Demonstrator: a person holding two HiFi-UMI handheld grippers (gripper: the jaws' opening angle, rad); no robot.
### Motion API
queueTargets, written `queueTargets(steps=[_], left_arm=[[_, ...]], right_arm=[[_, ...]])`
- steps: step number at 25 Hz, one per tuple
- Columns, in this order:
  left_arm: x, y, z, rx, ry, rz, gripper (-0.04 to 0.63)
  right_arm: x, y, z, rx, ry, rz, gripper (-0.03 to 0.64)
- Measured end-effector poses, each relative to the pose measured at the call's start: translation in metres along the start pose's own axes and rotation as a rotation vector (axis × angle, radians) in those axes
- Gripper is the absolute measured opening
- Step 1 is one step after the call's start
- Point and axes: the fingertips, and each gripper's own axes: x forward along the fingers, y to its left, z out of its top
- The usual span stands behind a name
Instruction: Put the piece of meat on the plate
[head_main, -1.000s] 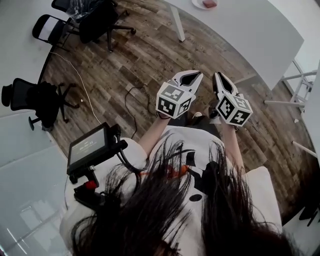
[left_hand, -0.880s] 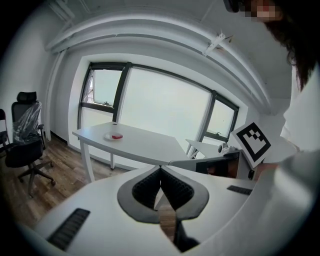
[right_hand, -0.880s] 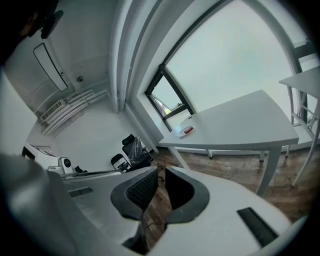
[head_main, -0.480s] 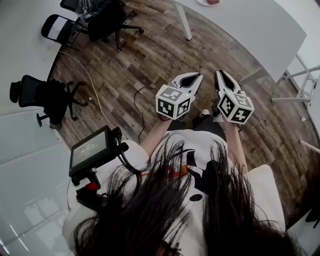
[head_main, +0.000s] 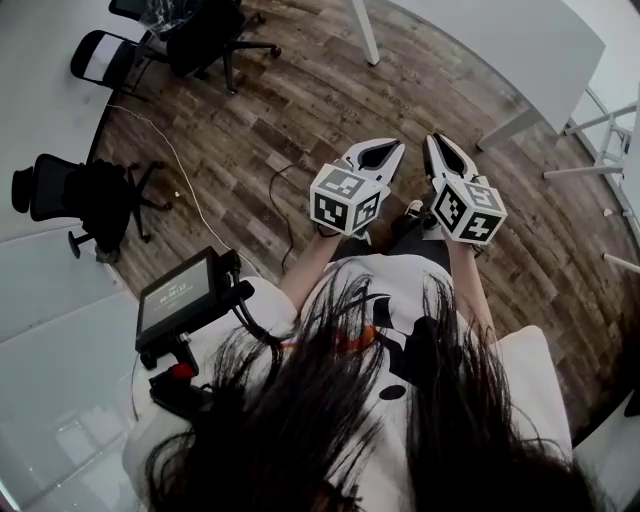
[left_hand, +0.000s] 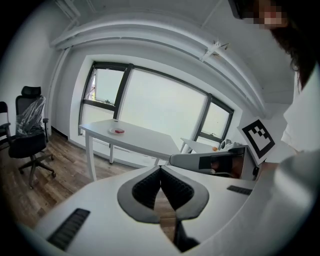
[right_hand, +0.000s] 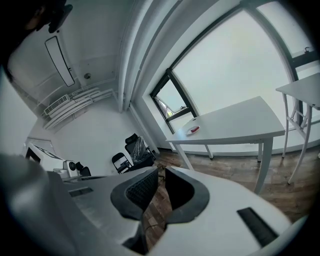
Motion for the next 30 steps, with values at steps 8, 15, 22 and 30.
queueTargets(steps=[8, 15, 22, 30], left_arm=[[-0.033, 0.001, -0.037, 0.005, 0.030, -0.025, 0.005], [-0.095, 0.000, -0.053, 0.026, -0.005, -0.057, 0.005], [-0.139, 0.006, -0.032, 0.046, -0.057, -0.081, 0.005], [-0.141, 0.025, -0.038, 0.059, -0.081, -0.072, 0.005]], right_arm=[[-0.013, 0.035, -0.050, 0.025, 0.020, -0.010, 0.052], [-0.042, 0.094, -0.085, -0.008, 0.011, -0.030, 0.052], [-0.052, 0.141, -0.081, -0.053, 0.006, -0.049, 0.052], [-0.035, 0.148, -0.094, -0.069, 0.005, -0.037, 0.052]])
